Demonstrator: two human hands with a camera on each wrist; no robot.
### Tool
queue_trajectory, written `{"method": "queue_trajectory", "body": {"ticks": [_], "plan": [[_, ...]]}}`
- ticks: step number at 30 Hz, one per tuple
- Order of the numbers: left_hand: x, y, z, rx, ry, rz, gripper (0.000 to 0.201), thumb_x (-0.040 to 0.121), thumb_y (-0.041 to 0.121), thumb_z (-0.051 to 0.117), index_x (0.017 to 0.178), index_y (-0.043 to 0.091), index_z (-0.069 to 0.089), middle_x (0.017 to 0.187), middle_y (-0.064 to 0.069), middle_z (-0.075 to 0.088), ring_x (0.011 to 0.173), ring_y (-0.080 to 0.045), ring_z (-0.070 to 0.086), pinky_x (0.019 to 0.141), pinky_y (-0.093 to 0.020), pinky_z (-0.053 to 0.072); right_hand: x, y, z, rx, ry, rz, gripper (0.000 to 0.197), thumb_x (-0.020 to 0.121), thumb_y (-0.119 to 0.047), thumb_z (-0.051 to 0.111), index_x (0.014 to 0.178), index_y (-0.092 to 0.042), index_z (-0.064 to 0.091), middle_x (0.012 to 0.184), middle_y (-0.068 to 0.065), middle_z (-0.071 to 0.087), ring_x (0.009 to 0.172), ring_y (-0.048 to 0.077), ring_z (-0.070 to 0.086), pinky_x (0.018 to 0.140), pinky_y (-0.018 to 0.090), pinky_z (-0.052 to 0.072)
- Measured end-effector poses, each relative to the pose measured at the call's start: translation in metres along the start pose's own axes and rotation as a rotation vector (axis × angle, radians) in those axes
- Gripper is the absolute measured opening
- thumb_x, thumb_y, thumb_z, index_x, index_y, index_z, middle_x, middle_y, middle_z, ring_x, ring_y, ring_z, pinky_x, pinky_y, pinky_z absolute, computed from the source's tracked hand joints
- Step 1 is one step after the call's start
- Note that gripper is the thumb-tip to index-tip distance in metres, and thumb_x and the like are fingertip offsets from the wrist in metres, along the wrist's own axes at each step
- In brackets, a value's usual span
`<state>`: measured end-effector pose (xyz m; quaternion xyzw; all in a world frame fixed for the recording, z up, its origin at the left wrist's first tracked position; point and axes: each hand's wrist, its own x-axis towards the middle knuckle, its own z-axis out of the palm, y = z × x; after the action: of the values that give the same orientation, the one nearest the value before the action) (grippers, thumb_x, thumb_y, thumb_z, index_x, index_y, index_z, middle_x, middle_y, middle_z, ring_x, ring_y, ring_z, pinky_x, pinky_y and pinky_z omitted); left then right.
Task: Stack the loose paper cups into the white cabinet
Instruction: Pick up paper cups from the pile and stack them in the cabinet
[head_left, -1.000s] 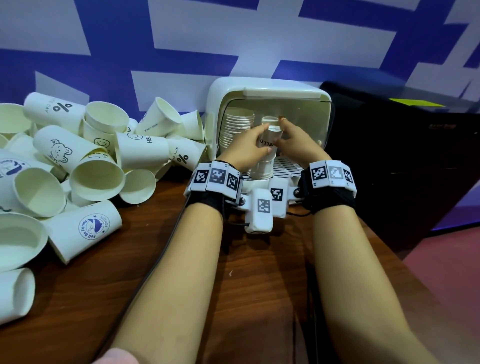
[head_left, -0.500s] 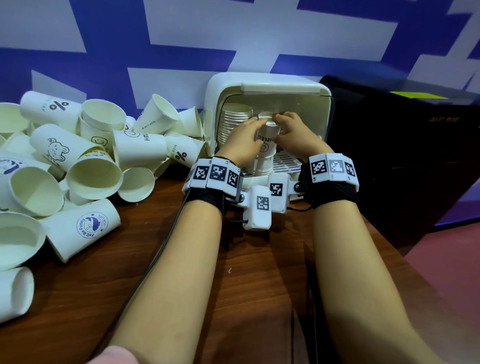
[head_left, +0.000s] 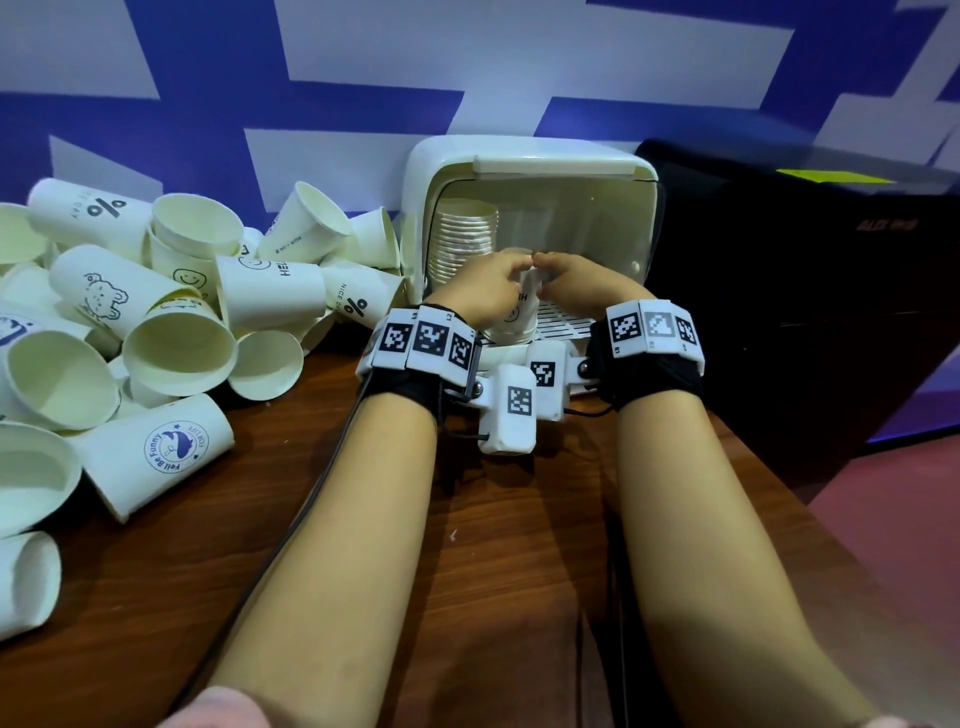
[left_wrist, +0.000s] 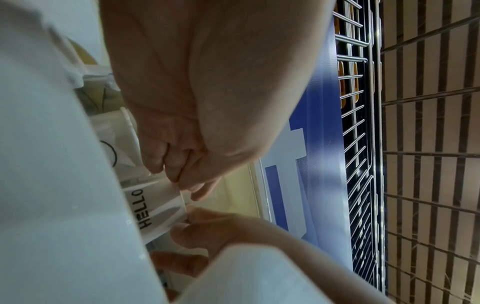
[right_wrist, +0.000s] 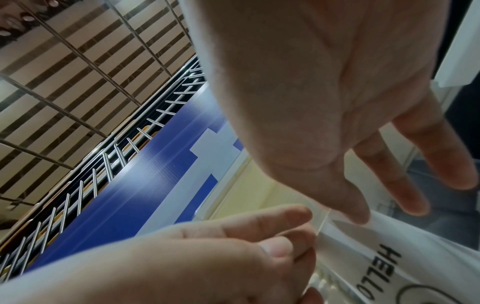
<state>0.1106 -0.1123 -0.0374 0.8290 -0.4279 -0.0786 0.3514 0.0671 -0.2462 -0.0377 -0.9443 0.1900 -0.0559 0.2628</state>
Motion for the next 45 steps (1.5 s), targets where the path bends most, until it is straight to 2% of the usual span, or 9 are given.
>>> {"method": "queue_trajectory", "body": {"ticks": [5, 10, 14, 17, 20, 25, 33, 40, 45], "plan": [[0.0, 0.003, -0.005, -0.096, -0.009, -0.026, 0.043, 0.099, 0.006, 0.041, 0.141, 0.017, 0.045, 0.14, -0.008, 0.05, 0.123, -0.021, 0.05, 0.094, -0.029, 0.042, -0.001, -0.005, -0.004, -0.052, -0.019, -0.015, 0.054, 0.094, -0.002, 0.046, 0.147, -0.012, 0.039, 0.137, 0.009, 0.048, 0.122, 0.025, 0.048, 0.093, 0.03, 0.037], [-0.008, 0.011, -0.02, -0.093, 0.038, 0.022, 0.04, 0.099, 0.01, 0.046, 0.138, 0.013, 0.048, 0.142, -0.004, 0.049, 0.13, -0.015, 0.046, 0.102, -0.024, 0.036, -0.01, -0.017, -0.016, -0.029, 0.06, -0.006, 0.052, 0.094, -0.012, 0.051, 0.145, -0.011, 0.041, 0.144, 0.013, 0.046, 0.131, 0.027, 0.047, 0.109, 0.039, 0.038], [-0.024, 0.023, -0.044, -0.056, 0.05, 0.085, 0.033, 0.097, 0.011, 0.05, 0.129, 0.015, 0.058, 0.127, 0.004, 0.06, 0.115, -0.004, 0.053, 0.093, -0.012, 0.036, -0.024, -0.037, -0.029, -0.115, 0.131, -0.07, 0.031, 0.096, -0.015, 0.048, 0.123, -0.005, 0.061, 0.123, 0.015, 0.062, 0.114, 0.028, 0.057, 0.086, 0.029, 0.04], [-0.04, 0.029, -0.063, -0.024, 0.098, 0.077, 0.031, 0.096, 0.015, 0.053, 0.125, 0.019, 0.061, 0.123, 0.004, 0.063, 0.115, -0.009, 0.057, 0.1, -0.022, 0.041, -0.035, -0.059, -0.03, -0.047, 0.17, -0.14, 0.027, 0.095, -0.023, 0.05, 0.113, -0.007, 0.065, 0.111, 0.012, 0.066, 0.102, 0.026, 0.061, 0.087, 0.035, 0.047], [-0.06, 0.028, -0.079, 0.029, 0.148, 0.023, 0.029, 0.095, 0.02, 0.054, 0.123, 0.02, 0.062, 0.119, 0.003, 0.065, 0.108, -0.012, 0.06, 0.093, -0.025, 0.045, -0.044, -0.08, -0.024, 0.036, 0.141, -0.224, 0.027, 0.092, -0.024, 0.054, 0.109, -0.007, 0.065, 0.107, 0.012, 0.067, 0.101, 0.026, 0.063, 0.093, 0.045, 0.051], [-0.102, 0.015, -0.108, 0.126, 0.15, -0.123, 0.025, 0.094, 0.026, 0.056, 0.118, 0.021, 0.062, 0.112, 0.003, 0.066, 0.098, -0.013, 0.064, 0.09, -0.032, 0.051, -0.056, -0.112, -0.002, 0.099, 0.13, -0.356, 0.017, 0.092, -0.019, 0.055, 0.103, -0.009, 0.063, 0.1, 0.009, 0.068, 0.094, 0.023, 0.065, 0.086, 0.04, 0.053], [-0.17, -0.025, -0.139, 0.29, -0.092, -0.455, 0.026, 0.094, 0.031, 0.056, 0.107, 0.011, 0.067, 0.107, -0.005, 0.069, 0.102, -0.019, 0.063, 0.095, -0.036, 0.052, -0.066, -0.147, 0.053, 0.719, -0.273, -0.328, 0.006, 0.097, -0.007, 0.052, 0.092, -0.008, 0.054, 0.079, 0.008, 0.058, 0.068, 0.017, 0.062, 0.064, 0.023, 0.054], [-0.188, -0.066, -0.153, 0.466, -0.108, -0.629, 0.024, 0.087, 0.036, 0.067, 0.098, 0.014, 0.067, 0.084, 0.0, 0.06, 0.074, -0.014, 0.05, 0.07, -0.027, 0.04, -0.067, -0.161, 0.108, 0.705, -0.5, -0.238, 0.005, 0.098, -0.006, 0.05, 0.098, -0.002, 0.053, 0.086, 0.012, 0.06, 0.075, 0.021, 0.063, 0.088, 0.037, 0.051], [-0.192, -0.086, -0.157, 0.492, -0.184, -0.713, 0.026, 0.08, 0.036, 0.073, 0.099, 0.018, 0.07, 0.099, 0.0, 0.068, 0.086, -0.017, 0.06, 0.081, -0.029, 0.048, -0.072, -0.162, 0.131, 0.696, -0.641, -0.163, 0.008, 0.099, -0.009, 0.05, 0.094, -0.003, 0.052, 0.09, 0.013, 0.06, 0.076, 0.022, 0.063, 0.07, 0.026, 0.056]]}}
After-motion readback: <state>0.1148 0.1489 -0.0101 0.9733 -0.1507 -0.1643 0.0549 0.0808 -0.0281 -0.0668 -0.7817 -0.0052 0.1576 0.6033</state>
